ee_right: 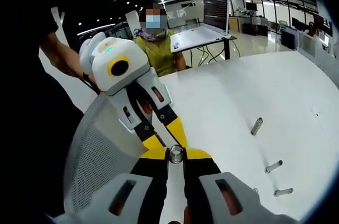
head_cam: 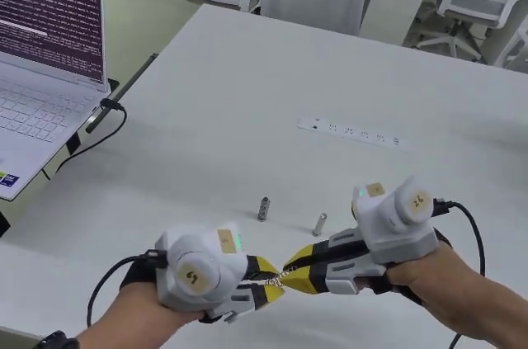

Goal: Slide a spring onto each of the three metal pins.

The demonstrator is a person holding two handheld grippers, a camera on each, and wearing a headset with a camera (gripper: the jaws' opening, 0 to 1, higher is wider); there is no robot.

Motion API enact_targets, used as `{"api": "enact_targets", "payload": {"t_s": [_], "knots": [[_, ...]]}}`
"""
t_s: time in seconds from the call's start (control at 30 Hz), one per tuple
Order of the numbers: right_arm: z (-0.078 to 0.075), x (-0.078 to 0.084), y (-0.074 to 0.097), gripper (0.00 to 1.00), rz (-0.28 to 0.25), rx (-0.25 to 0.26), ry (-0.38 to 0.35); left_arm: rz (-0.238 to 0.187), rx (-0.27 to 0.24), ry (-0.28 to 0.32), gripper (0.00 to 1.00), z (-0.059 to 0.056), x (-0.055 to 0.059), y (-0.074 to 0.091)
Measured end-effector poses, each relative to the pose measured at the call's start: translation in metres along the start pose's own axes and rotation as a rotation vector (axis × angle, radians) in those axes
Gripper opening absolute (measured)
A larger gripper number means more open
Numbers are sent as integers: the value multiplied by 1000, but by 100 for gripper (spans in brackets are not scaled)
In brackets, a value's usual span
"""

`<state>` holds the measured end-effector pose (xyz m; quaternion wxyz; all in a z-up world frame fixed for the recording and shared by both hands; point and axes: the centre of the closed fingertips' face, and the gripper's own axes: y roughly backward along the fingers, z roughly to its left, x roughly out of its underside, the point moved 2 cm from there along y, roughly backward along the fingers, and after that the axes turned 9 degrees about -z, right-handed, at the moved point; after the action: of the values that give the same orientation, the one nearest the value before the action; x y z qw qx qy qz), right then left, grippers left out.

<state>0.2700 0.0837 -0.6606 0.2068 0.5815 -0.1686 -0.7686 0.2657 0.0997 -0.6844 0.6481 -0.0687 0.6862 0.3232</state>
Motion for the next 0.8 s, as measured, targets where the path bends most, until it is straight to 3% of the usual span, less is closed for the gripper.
{"api": "enact_targets", "payload": {"t_s": [0.4, 0.7, 0.8], "knots": [[2, 0, 0, 8, 31, -19, 19, 9, 11, -33, 1, -2, 0, -1], [7, -1, -1, 12, 125, -68, 133, -7, 20, -43, 1, -4, -4, -1], [6, -1, 0, 12, 184, -79, 189, -30, 18, -30, 1, -3, -9, -1]]}}
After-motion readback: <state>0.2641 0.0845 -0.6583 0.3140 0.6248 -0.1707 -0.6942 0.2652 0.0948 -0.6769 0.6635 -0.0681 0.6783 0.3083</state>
